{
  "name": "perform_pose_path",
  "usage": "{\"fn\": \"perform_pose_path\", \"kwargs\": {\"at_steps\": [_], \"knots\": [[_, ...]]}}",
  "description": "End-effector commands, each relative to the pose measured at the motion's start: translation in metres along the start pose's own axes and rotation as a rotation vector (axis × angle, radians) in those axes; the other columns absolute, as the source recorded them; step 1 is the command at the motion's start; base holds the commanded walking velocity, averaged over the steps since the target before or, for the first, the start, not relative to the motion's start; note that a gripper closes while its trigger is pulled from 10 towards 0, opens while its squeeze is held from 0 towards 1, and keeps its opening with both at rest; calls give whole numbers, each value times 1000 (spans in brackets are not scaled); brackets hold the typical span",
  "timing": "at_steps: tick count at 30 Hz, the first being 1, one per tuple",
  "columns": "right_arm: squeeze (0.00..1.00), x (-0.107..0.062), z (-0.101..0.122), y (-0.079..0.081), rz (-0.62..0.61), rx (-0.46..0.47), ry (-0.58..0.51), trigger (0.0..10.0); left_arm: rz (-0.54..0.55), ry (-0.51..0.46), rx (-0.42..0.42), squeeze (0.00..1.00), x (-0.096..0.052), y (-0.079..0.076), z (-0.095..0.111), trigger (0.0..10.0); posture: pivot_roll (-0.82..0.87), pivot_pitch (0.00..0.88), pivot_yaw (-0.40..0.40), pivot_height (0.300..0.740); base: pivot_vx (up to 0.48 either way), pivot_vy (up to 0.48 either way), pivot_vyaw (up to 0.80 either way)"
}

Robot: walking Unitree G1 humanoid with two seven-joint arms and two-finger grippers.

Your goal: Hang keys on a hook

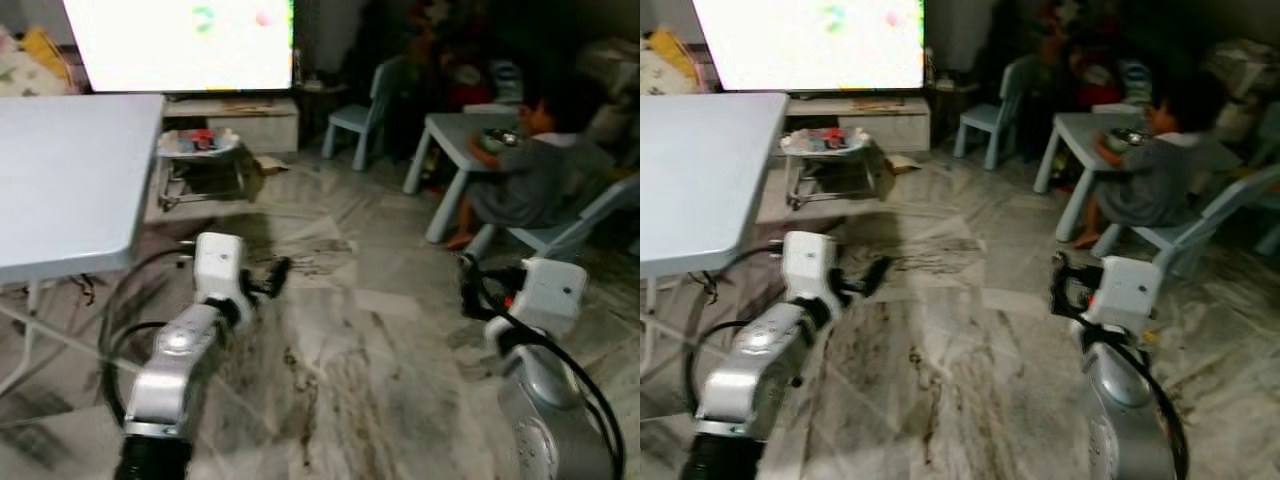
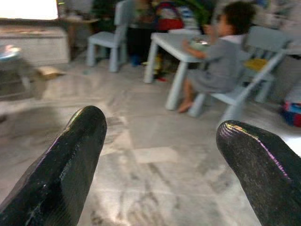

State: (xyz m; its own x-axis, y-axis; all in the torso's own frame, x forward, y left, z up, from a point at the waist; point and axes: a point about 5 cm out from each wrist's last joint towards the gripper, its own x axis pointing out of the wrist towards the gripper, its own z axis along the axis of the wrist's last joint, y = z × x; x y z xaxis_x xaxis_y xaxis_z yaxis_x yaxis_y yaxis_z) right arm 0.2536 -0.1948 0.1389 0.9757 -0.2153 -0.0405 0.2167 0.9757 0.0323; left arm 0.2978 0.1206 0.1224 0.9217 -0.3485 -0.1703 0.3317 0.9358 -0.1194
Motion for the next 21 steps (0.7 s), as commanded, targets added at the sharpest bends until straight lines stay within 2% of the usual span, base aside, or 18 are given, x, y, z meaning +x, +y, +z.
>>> {"fn": "perform_pose_path", "kwargs": {"at_steps": [1, 2, 11, 14, 21], "knots": [[0, 1, 0, 2, -4, -11, 2, 10000, 23, 14, -4, 0, 2, 6, 1, 10000, 5, 0, -67, 740, 0, 0, -800], [0, 1, 0, 2, -4, -11, 2, 10000, 23, 14, -4, 0, 2, 6, 1, 10000, 5, 0, -67, 740, 0, 0, -800], [0, 3, 0, 2, 6, -9, 0, 10000, 51, 7, -47, 0, 6, 14, 4, 10000, 2, 0, -74, 740, 0, 0, 0], [0, 4, 1, 2, 7, -11, -4, 10000, 50, 0, -46, 0, 6, 14, 5, 10000, 2, 0, -74, 740, 255, 0, 0], [0, 4, 2, 2, 1, -14, -11, 10000, 41, -6, -65, 0, 9, 14, 6, 10000, -6, 0, -64, 740, 338, 335, 0]]}}
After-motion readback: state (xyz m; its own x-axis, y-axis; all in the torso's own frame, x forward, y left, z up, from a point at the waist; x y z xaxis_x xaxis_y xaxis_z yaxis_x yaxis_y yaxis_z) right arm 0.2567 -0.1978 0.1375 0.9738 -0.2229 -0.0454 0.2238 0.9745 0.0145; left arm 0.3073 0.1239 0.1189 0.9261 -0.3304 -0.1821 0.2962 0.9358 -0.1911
